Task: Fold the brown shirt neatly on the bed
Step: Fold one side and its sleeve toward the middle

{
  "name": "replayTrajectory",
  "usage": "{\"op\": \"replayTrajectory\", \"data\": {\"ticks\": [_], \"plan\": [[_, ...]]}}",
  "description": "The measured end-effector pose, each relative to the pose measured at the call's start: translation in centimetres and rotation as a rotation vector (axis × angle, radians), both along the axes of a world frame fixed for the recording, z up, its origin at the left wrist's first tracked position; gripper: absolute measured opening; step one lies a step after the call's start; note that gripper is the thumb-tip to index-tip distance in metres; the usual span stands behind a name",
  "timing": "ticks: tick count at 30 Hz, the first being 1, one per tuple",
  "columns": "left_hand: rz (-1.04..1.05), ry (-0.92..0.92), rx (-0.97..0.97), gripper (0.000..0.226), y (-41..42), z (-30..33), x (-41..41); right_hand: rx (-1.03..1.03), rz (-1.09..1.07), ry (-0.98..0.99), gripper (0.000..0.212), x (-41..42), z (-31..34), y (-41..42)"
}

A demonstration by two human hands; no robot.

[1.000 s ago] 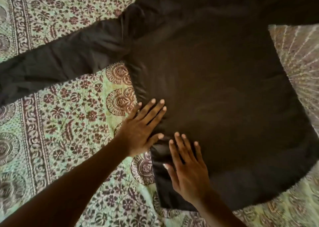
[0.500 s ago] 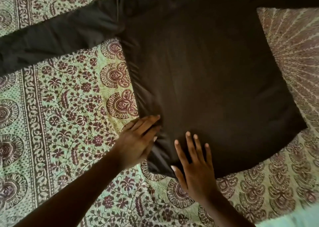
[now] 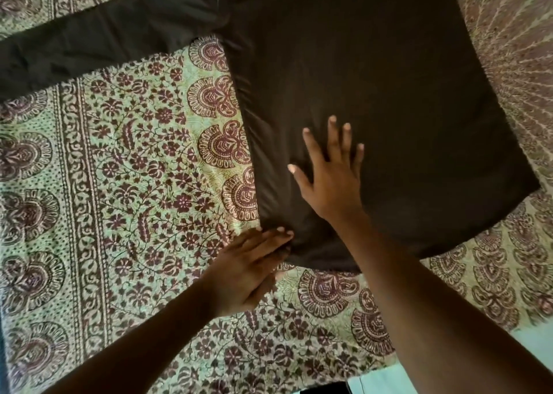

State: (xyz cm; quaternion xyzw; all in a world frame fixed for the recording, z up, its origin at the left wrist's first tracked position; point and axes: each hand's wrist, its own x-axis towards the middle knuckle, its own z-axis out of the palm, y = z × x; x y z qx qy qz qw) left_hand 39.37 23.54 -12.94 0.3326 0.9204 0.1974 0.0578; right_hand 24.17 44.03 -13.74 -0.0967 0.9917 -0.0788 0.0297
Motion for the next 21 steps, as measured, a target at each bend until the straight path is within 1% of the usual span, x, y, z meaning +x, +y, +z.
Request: {"op": "replayTrajectory", "data": {"ticks": [2, 3, 4, 5, 7, 9, 11, 13, 15, 16, 19, 21], "plan": [[0.179, 0.076, 0.137, 0.022, -0.3, 1.0, -2.0, 0.039, 0.035, -0.019, 0.071, 1.8, -0.7, -0.8], [0.271, 0.104, 0.161, 0.018, -0.3, 1.6, -3.5, 0.04, 0.062, -0.021, 0.07, 3.2, -0.9, -0.9], [0.345, 0.129, 0.155, 0.018, -0.2, 2.1, -5.4, 0.032, 0.096, -0.024, 0.069, 4.9, -1.1, -0.7], [0.392, 0.153, 0.133, 0.022, -0.1, 2.6, -7.5, 0.021, 0.139, -0.028, 0.066, 6.8, -1.2, -0.5], [0.412, 0.18, 0.051, 0.036, 0.2, 3.0, -11.8, -0.012, 0.237, -0.052, 0.059, 10.5, -1.0, 0.0], [0.368, 0.119, -0.095, 0.053, 0.9, 2.8, -15.0, -0.048, 0.331, -0.097, 0.055, 13.3, -0.4, 0.9], [0.299, 0.05, -0.244, 0.065, 1.6, 1.7, -16.0, -0.098, 0.398, -0.129, 0.053, 14.4, 0.3, 2.1], [0.25, 0.043, -0.31, 0.071, 1.8, 0.2, -14.8, -0.238, 0.337, -0.071, 0.046, 13.5, 1.3, 3.1], [0.248, 0.056, -0.278, 0.076, 1.7, -0.8, -12.4, -0.389, 0.16, 0.08, 0.034, 11.2, 2.2, 3.6], [0.238, 0.05, -0.262, 0.08, 1.6, -1.2, -11.0, -0.43, 0.082, 0.13, 0.03, 9.4, 2.7, 3.6], [0.163, 0.039, -0.239, 0.092, 1.0, -1.5, -6.2, -0.455, -0.05, 0.188, 0.024, 3.5, 3.5, 2.3], [0.15, 0.022, -0.197, 0.094, 0.5, -1.3, -3.7, -0.409, -0.042, 0.168, 0.033, -0.2, 2.9, 0.8]]}}
